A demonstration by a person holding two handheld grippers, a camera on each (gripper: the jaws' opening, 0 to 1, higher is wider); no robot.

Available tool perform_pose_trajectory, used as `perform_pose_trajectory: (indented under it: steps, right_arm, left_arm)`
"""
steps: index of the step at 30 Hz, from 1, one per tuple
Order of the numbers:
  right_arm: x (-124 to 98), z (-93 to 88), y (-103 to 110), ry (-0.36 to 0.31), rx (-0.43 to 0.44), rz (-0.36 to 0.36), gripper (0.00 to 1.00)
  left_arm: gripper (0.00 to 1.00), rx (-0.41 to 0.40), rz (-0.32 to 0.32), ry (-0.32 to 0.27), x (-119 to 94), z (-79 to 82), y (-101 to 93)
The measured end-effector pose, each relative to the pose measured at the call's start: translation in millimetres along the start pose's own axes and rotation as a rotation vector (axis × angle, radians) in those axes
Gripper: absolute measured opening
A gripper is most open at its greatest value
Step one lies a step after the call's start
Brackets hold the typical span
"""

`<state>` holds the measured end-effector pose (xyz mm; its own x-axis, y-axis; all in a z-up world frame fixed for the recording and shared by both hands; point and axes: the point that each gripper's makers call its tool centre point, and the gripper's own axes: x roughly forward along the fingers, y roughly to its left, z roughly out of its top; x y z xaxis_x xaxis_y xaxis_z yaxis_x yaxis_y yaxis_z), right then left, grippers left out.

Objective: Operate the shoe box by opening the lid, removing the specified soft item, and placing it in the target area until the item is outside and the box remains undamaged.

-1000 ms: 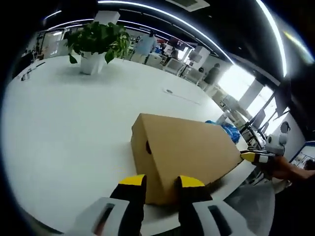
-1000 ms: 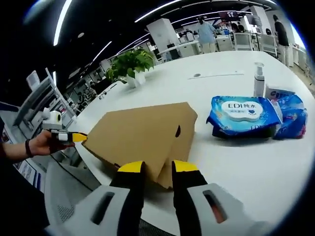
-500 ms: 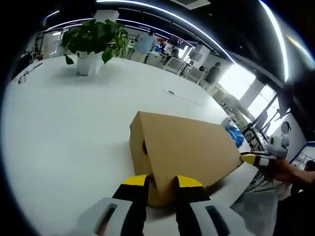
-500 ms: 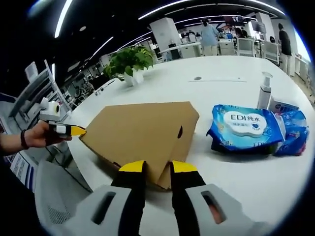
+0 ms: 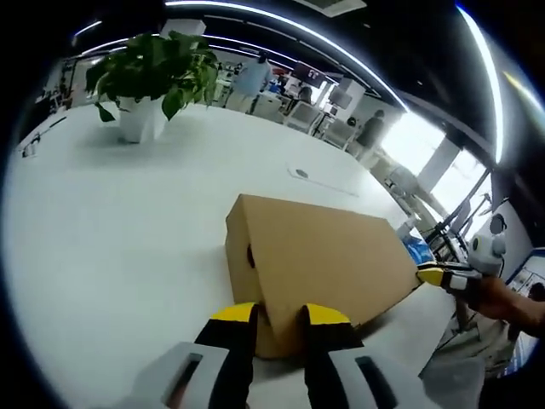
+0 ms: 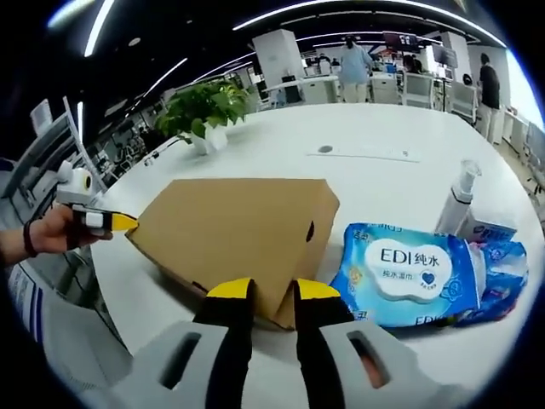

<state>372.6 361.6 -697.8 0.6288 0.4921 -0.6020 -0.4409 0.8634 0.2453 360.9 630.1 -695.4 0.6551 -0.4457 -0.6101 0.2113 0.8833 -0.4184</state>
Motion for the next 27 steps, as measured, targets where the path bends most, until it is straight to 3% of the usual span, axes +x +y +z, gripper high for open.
perform_pose_trajectory:
  steps: [6,17,19,22,27]
  right_arm:
    - [0,5.1,-6,0.000,0.002,-0.015,0.16]
    - [0,7.1,-8,-0.011,-0.019,-0.015,0.17]
    - [-2,7.0,-9,-0.016,0.013,-0.005,0.16]
    - [-12,10.5,-8,-0.077,0.031,-0.008,0.22]
    - [-30,-4.2,-13,-0.064,-0.011,-0.014,0.24]
  left_arm:
    - [0.21,0.009,-0.002,0.004,11,8.5,-3.9]
    - [0.21,0.000,0.002,-0.007,10,8.6,-4.0]
    - [0.22,-0.008,-0.009,-0.022,7,7.5,-6.3]
    - [0.25,-0.009,-0.013,-0.033,1,4.5,-10.1]
    - [0.25,0.036,0.017,-0.056,-22,-3.8,-12.5]
